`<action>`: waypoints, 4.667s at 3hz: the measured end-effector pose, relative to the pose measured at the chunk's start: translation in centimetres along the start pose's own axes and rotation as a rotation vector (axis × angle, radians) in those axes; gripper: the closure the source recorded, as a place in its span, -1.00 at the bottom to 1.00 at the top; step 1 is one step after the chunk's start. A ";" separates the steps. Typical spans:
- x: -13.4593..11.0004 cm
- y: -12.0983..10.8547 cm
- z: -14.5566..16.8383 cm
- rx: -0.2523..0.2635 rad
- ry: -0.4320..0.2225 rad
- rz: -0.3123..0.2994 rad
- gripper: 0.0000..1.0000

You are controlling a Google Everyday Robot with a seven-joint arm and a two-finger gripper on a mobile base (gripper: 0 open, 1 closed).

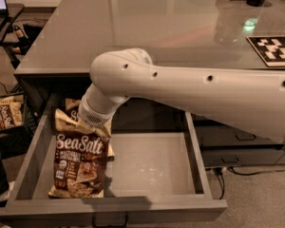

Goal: Pick brown chip bag from top drawer and place on counter

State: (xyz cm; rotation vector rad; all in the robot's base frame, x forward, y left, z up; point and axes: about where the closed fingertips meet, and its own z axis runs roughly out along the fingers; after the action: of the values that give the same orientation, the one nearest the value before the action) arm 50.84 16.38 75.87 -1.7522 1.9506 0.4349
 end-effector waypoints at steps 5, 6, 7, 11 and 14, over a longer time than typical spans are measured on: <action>-3.3 -0.9 -15.2 0.262 0.047 -0.071 1.00; -4.4 -2.9 -18.9 0.334 0.079 -0.073 1.00; -5.5 -5.7 -23.1 0.413 0.124 -0.079 1.00; -9.1 -15.1 -31.3 0.546 0.154 -0.144 1.00; -9.6 -24.0 -27.7 0.435 0.193 -0.148 1.00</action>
Offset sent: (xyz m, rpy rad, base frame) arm -0.0090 -0.0458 0.1047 -0.0863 -0.2122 -0.0060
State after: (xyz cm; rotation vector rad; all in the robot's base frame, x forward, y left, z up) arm 71.33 6.50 106.16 -1.6772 1.8474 -0.2054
